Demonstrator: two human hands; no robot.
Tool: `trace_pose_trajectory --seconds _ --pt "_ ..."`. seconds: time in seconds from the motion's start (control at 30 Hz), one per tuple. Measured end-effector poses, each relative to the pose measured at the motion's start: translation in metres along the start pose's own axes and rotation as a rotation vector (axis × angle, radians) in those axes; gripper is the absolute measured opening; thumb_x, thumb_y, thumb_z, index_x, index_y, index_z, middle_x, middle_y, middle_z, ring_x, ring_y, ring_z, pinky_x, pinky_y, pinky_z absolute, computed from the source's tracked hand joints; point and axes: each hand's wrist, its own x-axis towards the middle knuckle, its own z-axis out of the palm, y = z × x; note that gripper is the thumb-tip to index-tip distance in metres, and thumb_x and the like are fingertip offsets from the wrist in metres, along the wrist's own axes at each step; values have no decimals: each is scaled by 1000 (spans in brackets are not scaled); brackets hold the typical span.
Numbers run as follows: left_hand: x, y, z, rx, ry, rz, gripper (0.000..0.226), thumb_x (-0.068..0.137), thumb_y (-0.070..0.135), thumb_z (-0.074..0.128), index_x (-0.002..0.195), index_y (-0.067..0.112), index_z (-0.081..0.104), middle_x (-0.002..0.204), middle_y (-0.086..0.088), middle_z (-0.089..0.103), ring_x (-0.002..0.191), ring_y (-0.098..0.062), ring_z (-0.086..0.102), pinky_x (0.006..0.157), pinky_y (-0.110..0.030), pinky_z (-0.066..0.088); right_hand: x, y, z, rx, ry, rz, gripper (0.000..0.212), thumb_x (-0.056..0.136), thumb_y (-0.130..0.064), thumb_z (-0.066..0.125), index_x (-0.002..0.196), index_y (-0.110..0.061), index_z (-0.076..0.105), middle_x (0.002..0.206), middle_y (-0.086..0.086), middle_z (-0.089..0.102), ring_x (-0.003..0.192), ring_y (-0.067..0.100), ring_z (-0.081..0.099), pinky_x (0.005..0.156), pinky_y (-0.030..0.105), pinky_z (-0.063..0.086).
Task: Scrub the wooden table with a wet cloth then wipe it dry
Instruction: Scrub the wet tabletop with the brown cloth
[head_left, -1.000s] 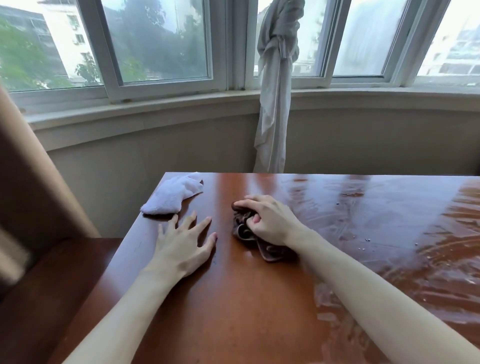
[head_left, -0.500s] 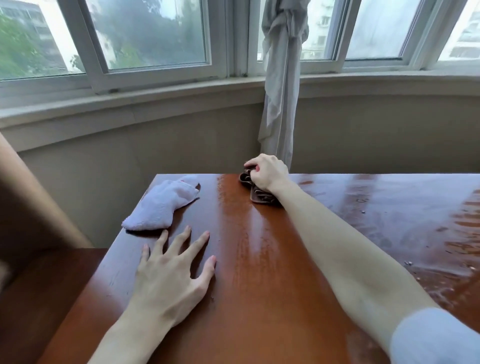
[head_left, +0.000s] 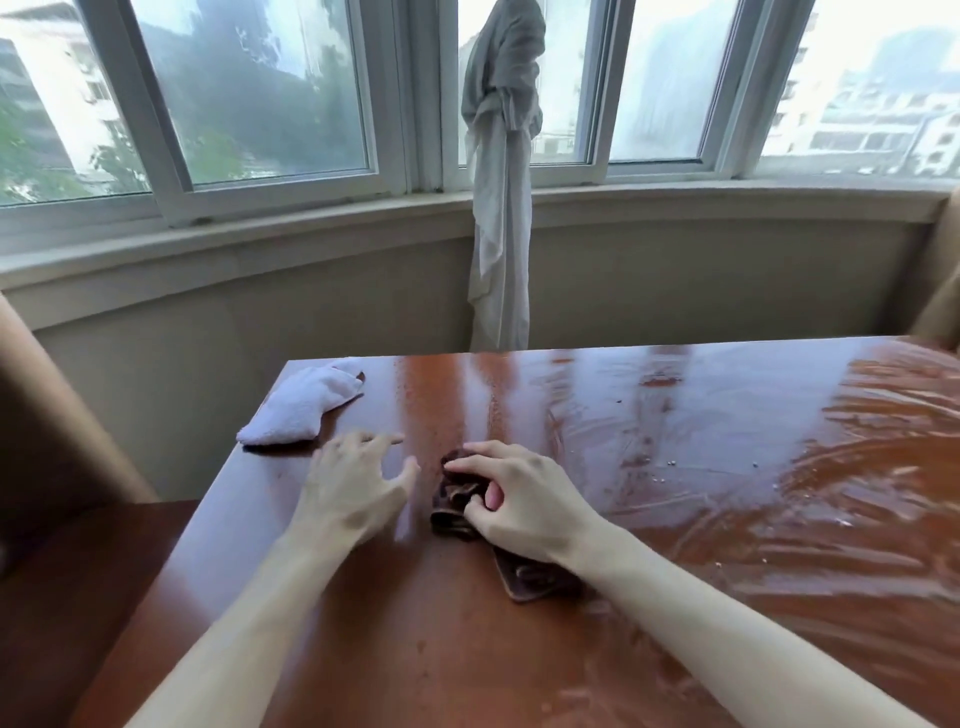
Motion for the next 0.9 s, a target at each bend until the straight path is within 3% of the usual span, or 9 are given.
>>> trace_pose_trajectory --seconds 0.1,0.23,0.37,0.5,0.63,0.9 --pt "-9 -4 14 113 -55 25 69 83 74 28 145 47 44 155 -1 40 147 -27 27 121 -45 22 20 16 1 -1 37 27 53 81 -34 54 133 -45 61 143 -15 55 128 10 54 105 38 49" --pt "-16 -23 23 99 33 53 75 80 74 18 144 47 45 156 6 39 148 -21 26 121 -43 23 101 63 2 -74 98 154 55 85 -25 56 138 -41 60 155 2 43 137 26 46 110 42 43" --pt "-12 -26 32 82 67 49 73 81 74 19 144 49 46 155 9 39 149 -19 24 122 -43 21 174 115 -2 -160 181 290 51 87 -20 53 134 -35 66 144 4 54 126 31 55 98 39 50" --pt "-10 -26 32 82 57 40 75 79 77 17 143 51 45 157 9 37 150 -20 22 123 -43 19 206 127 -3 -167 189 329 45 89 -20 50 126 -34 71 129 2 63 119 29 59 92 36 49" --pt "-11 -24 28 76 40 33 77 77 78 16 144 51 46 157 9 37 149 -21 24 123 -44 20 165 105 -5 -114 177 280 42 85 -18 53 117 -34 76 129 -6 66 118 23 60 92 34 49" --pt "-18 -14 18 90 13 34 85 74 78 13 146 46 44 159 2 37 148 -23 24 121 -43 20 -4 4 -1 -65 41 61 53 82 -27 56 132 -42 66 146 -16 54 128 12 50 105 34 47"
